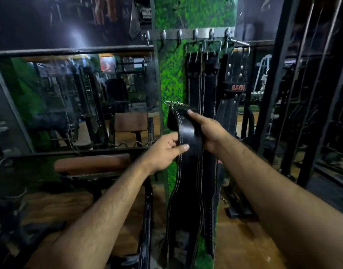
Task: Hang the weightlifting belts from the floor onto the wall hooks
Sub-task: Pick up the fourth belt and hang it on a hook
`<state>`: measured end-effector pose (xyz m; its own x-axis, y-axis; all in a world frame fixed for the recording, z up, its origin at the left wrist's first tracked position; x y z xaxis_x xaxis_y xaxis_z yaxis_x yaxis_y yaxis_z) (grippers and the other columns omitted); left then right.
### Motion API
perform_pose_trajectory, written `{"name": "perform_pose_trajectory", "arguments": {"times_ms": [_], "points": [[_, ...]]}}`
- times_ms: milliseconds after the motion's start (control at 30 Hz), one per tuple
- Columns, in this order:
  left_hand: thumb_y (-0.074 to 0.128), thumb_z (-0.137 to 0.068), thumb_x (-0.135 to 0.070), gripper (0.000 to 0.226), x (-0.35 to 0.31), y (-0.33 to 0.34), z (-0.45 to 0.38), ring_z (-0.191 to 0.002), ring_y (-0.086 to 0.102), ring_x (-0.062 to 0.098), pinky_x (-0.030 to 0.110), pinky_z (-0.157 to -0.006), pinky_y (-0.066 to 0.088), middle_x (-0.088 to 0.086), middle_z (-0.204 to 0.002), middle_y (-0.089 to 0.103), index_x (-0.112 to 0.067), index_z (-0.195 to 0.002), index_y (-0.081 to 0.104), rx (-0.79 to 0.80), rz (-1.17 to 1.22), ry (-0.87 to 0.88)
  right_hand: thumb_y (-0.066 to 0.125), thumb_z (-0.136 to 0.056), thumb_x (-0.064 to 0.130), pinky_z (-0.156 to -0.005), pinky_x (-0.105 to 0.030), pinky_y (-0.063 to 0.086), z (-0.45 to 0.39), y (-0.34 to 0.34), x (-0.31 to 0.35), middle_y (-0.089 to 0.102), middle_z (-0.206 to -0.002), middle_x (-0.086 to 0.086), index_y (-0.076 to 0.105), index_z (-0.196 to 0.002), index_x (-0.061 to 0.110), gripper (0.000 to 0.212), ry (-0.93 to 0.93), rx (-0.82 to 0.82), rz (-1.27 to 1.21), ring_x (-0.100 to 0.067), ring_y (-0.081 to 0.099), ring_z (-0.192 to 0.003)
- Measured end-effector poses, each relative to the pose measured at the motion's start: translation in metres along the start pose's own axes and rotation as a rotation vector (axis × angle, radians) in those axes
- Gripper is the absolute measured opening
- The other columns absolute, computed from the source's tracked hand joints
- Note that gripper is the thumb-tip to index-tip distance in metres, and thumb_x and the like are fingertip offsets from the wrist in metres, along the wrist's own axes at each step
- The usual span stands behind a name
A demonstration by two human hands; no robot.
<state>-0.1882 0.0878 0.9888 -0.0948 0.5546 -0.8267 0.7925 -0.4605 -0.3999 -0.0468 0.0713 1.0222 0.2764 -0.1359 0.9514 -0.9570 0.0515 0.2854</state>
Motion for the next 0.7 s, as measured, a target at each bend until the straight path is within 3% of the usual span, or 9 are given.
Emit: {"name": "perform_pose_trajectory", "arguments": {"times_ms": [100, 167, 200, 300, 400, 467, 533, 600, 700], "points": [[0.061, -0.101, -0.021, 0.017, 0.012, 0.008, -0.005, -0.097, 0.070, 0.022, 0.043, -0.087, 0.056, 0.006, -0.104, 0.072, -0.010, -0.113, 0.065, -0.003, -0.097, -0.073, 0.064, -0.097, 0.013, -0.048, -0.026, 0.056, -0.009, -0.011, 0.011, 0.073, -0.085, -0.011, 0.065, -0.120, -0.003, 0.028, -0.105, -0.052, 0.067, -0.017, 0.070, -0.058], [0.059, -0.099, -0.040, 0.032, 0.013, 0.007, -0.010, -0.066, 0.047, 0.023, 0.047, -0.062, 0.040, 0.010, -0.074, 0.048, -0.011, -0.087, 0.053, -0.145, -0.128, -0.108, 0.059, -0.099, 0.009, -0.061, -0.031, 0.061, -0.015, -0.014, 0.015, 0.073, -0.093, -0.011, 0.063, -0.120, 0.001, 0.023, -0.209, -0.021, 0.060, -0.020, 0.071, -0.073], [0.057, -0.097, -0.049, 0.040, 0.011, 0.006, -0.015, -0.062, 0.038, 0.022, 0.044, -0.059, 0.034, 0.007, -0.071, 0.040, -0.012, -0.083, 0.049, -0.222, -0.125, -0.102, 0.057, -0.100, 0.008, -0.071, -0.034, 0.062, -0.017, -0.013, 0.018, 0.074, -0.097, -0.012, 0.064, -0.116, 0.006, 0.018, -0.258, 0.010, 0.058, -0.021, 0.072, -0.081], [0.056, -0.084, -0.076, 0.076, -0.012, 0.009, -0.028, -0.070, 0.045, 0.022, 0.045, -0.064, 0.043, 0.004, -0.080, 0.049, -0.001, -0.087, 0.052, -0.360, -0.046, -0.060, 0.055, -0.101, 0.009, -0.090, -0.040, 0.059, -0.022, -0.006, 0.032, 0.073, -0.108, -0.017, 0.065, -0.112, 0.011, 0.015, -0.384, 0.086, 0.094, -0.025, 0.071, -0.096], [0.062, -0.087, -0.064, 0.060, -0.036, 0.000, -0.040, -0.081, 0.053, 0.025, 0.044, -0.077, 0.047, 0.011, -0.089, 0.058, -0.004, -0.090, 0.059, -0.449, 0.113, -0.011, 0.058, -0.100, 0.006, -0.074, -0.025, 0.057, -0.024, -0.002, 0.056, 0.070, -0.089, -0.006, 0.062, -0.102, 0.008, 0.005, -0.511, 0.069, 0.202, -0.013, 0.067, -0.079], [0.062, -0.082, -0.069, 0.073, -0.045, -0.011, -0.046, -0.088, 0.058, 0.027, 0.052, -0.084, 0.051, 0.015, -0.096, 0.064, 0.002, -0.098, 0.061, -0.468, 0.161, -0.013, 0.059, -0.098, 0.001, -0.065, -0.019, 0.053, -0.026, 0.002, 0.073, 0.066, -0.081, -0.003, 0.059, -0.097, 0.007, 0.005, -0.588, 0.059, 0.248, -0.007, 0.063, -0.069], [0.060, -0.088, -0.063, 0.066, -0.058, -0.022, -0.055, -0.091, 0.062, 0.026, 0.049, -0.088, 0.054, 0.023, -0.099, 0.070, 0.002, -0.101, 0.064, -0.489, 0.152, 0.029, 0.061, -0.096, 0.000, -0.062, -0.018, 0.051, -0.029, 0.008, 0.091, 0.065, -0.077, -0.002, 0.059, -0.091, 0.009, 0.011, -0.654, 0.052, 0.278, -0.005, 0.061, -0.065], [0.058, -0.094, -0.055, 0.055, -0.078, -0.030, -0.066, -0.087, 0.060, 0.023, 0.041, -0.082, 0.052, 0.019, -0.089, 0.067, 0.000, -0.090, 0.062, -0.506, 0.152, 0.093, 0.065, -0.093, 0.001, -0.063, -0.018, 0.051, -0.031, 0.016, 0.111, 0.065, -0.076, -0.001, 0.059, -0.086, 0.012, 0.015, -0.745, 0.035, 0.308, -0.004, 0.062, -0.066], [0.061, -0.082, -0.062, 0.067, -0.103, -0.041, -0.082, -0.082, 0.053, 0.023, 0.039, -0.075, 0.043, 0.010, -0.087, 0.058, 0.005, -0.089, 0.061, -0.540, 0.183, 0.209, 0.067, -0.084, 0.007, -0.069, -0.023, 0.052, -0.036, 0.028, 0.142, 0.066, -0.078, -0.005, 0.059, -0.083, 0.017, 0.013, -0.894, -0.017, 0.279, -0.008, 0.062, -0.071]]}}
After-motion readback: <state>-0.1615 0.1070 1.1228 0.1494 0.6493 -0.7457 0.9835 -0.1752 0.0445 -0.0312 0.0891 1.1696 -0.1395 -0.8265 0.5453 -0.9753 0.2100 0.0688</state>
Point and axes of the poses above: each hand's wrist, its own z-axis away from the middle knuckle, its own y-axis out of the palm, x = y × z, the point moved 4 cm from there along -z, towards the middle knuckle
